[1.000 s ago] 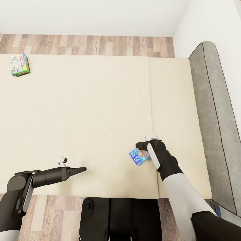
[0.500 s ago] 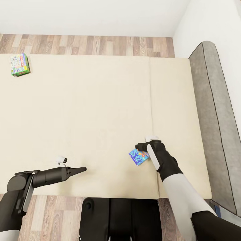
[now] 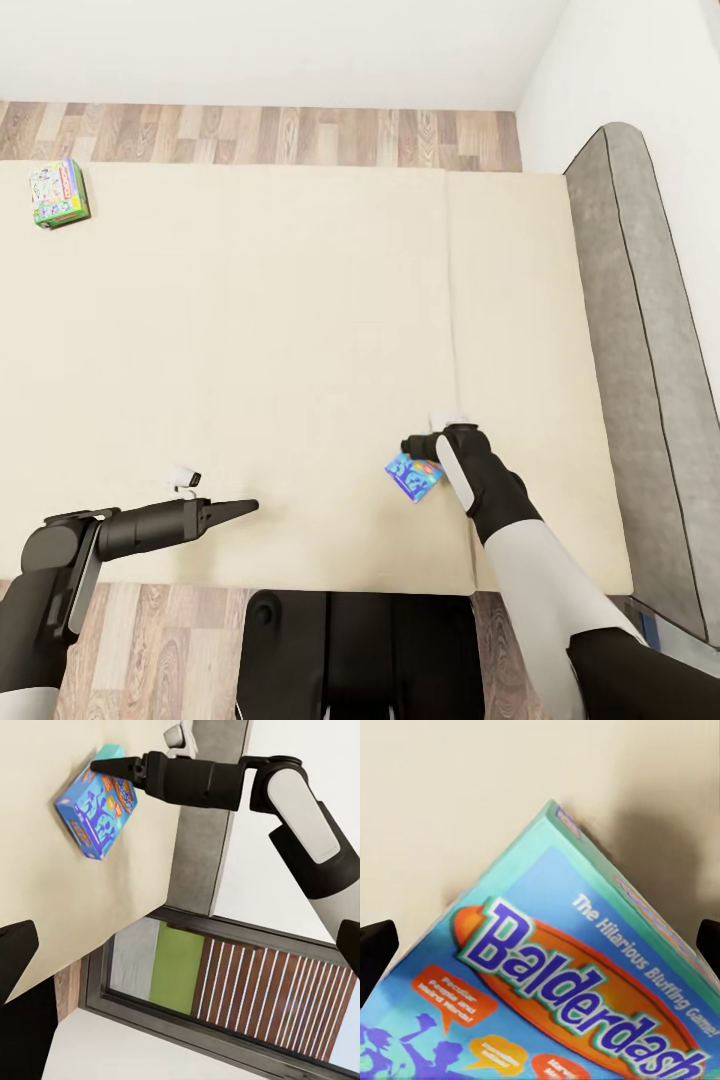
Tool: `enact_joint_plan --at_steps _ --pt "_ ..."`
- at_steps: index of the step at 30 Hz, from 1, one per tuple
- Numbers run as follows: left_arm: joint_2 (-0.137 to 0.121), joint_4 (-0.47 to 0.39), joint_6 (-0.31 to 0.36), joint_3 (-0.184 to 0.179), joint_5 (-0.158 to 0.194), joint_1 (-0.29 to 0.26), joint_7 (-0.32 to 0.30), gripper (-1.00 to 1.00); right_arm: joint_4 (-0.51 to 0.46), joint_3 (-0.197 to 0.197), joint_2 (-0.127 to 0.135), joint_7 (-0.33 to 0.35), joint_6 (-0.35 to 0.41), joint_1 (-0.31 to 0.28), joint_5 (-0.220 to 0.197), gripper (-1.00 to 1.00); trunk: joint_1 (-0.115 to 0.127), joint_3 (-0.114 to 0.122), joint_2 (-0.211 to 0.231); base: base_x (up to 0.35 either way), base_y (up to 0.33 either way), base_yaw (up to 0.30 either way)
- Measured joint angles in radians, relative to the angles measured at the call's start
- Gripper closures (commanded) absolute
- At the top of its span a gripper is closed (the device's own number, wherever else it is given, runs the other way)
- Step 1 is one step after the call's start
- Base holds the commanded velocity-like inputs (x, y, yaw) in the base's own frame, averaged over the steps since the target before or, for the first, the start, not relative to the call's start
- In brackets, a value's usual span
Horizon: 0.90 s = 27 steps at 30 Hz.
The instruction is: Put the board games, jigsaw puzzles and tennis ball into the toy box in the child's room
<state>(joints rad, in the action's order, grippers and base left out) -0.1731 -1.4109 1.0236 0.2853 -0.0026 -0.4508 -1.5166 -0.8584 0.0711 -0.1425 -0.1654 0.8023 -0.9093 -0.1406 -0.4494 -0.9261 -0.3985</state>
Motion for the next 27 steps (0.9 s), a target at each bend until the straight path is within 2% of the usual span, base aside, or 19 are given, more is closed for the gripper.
enact_joint_plan --at_steps 7,15,27 --pt "0.000 0.000 0.000 0.000 0.000 0.000 0.000 -1.00 0.015 0.000 -0.008 0.011 0.021 0.000 -0.001 -1.00 0.000 0.000 0.000 0.000 0.000 0.000" --pt "0.000 0.000 0.000 0.000 0.000 0.000 0.000 -1.00 0.016 0.000 -0.009 0.063 0.073 -0.002 -0.004 -1.00 0.000 0.000 0.000 0.000 0.000 0.000" --pt "0.001 0.000 0.000 0.000 0.000 0.000 0.000 -1.00 0.018 0.000 -0.006 0.062 0.103 -0.019 0.004 -1.00 0.000 0.000 0.000 0.000 0.000 0.000"
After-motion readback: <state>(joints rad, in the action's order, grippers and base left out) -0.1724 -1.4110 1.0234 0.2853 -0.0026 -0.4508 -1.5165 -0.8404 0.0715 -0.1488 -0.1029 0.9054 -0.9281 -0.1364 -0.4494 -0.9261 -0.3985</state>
